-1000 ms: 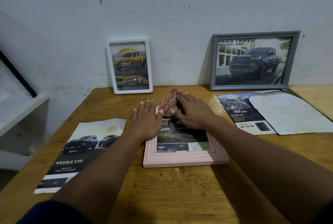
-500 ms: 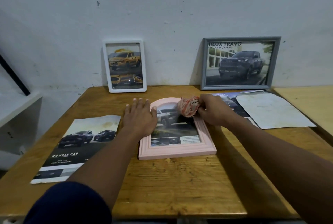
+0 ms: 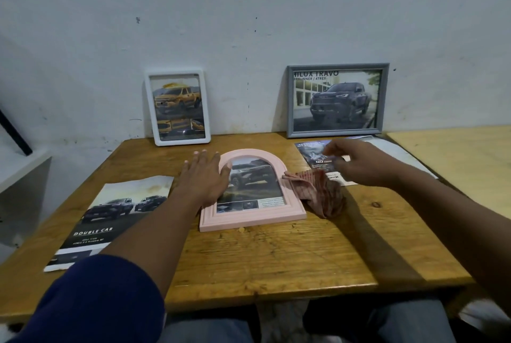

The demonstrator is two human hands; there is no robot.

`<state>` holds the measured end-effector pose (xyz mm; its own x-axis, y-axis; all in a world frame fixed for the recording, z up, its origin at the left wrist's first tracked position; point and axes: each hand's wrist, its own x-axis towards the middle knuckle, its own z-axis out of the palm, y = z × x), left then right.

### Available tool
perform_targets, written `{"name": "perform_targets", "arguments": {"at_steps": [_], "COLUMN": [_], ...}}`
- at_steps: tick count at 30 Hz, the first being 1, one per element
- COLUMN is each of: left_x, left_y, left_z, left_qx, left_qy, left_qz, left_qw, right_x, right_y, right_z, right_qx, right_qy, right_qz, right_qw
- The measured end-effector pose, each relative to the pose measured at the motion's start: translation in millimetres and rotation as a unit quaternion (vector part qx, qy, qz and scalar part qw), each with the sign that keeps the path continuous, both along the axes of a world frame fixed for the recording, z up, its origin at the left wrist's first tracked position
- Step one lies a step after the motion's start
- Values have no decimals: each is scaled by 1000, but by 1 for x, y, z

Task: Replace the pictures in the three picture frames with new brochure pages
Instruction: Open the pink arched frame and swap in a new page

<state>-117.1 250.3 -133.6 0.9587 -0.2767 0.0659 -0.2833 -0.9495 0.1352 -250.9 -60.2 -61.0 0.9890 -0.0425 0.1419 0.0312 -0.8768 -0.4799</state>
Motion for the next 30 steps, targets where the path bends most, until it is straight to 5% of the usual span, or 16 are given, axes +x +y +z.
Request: {"name": "perform_targets", "arguments": {"at_steps": [6,17,20,25,30], "left_x": [-19,-19,-16,-15,-19], "left_y": [-2,2,8,14,5], "left_z": [1,-7,-1,8,11], "left_qx": [-2,-43,-28,-20,-111], "left_qy": [44,17,-4,21,54], "left_qz": [-9,31,77,141,143], "left_qw": [999,998,997,990,982], "right_x": [12,8,25,45,56], "right_y": [46,51,68,98,111], "right_z": [-44,-37,-30,-28,-34], "right_qx": [-84,-224,-161,-91,-30], "right_qy": [150,102,19,125,115], "right_qz": [54,-108,-101,-100,-118], "right_qw": [984,963,982,983,986]}}
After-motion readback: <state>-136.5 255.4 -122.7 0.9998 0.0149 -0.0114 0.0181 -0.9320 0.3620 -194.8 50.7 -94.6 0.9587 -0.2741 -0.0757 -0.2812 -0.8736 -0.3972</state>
